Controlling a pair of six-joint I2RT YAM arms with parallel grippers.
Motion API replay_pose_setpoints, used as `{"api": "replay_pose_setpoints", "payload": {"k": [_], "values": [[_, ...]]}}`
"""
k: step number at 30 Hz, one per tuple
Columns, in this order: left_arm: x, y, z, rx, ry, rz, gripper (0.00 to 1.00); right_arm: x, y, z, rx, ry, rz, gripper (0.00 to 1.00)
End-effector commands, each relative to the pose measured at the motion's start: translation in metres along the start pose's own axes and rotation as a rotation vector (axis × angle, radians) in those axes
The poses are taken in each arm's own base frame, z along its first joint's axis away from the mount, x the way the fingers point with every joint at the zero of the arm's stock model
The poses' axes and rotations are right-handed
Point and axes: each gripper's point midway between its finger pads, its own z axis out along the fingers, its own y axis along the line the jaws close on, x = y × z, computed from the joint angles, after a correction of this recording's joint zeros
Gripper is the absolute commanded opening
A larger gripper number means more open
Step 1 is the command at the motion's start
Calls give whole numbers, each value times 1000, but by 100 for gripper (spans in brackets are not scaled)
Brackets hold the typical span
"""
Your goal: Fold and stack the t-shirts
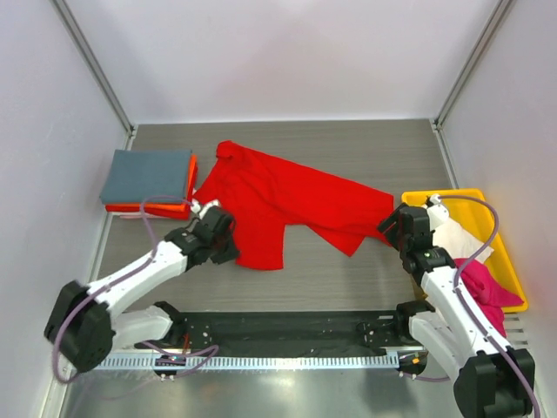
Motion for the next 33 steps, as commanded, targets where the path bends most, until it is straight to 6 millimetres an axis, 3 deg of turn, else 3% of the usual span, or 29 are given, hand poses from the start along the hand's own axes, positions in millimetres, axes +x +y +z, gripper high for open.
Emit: {"api": "replay_pose_setpoints", "payload": {"k": [1, 2, 5, 8, 11, 16, 19, 21, 24, 33], "values": [[-55, -17, -64, 61, -170, 4, 0, -9, 6, 3, 7, -18, 15, 68], [-69, -18, -92, 88, -216, 17, 0, -10, 7, 3, 8, -17, 15, 68], [-99, -6, -138, 97, -315, -17, 0, -4, 6, 6, 15, 7, 12, 68], [-105, -3, -156, 113, -321, -15, 0, 4, 6, 11, 19, 43, 11, 68], [-100, -4, -159, 121, -287, -6, 0, 15, 4, 17, 31, 88, -5, 68], [-109, 1, -169, 118, -336, -18, 0, 21, 7, 26, 36, 125, -32, 67], [-107, 1, -164, 115, -310, -12, 0, 24, 10, 29, 29, 148, -53, 65], [-104, 2, -160, 112, -293, -11, 0, 26, 13, 27, 20, 166, -41, 63], [-103, 1, -153, 121, -290, -12, 0, 27, -1, 17, 110, 147, -16, 54], [-95, -1, -129, 140, -252, -14, 0, 60, -20, -11, 177, 236, -25, 55]]}}
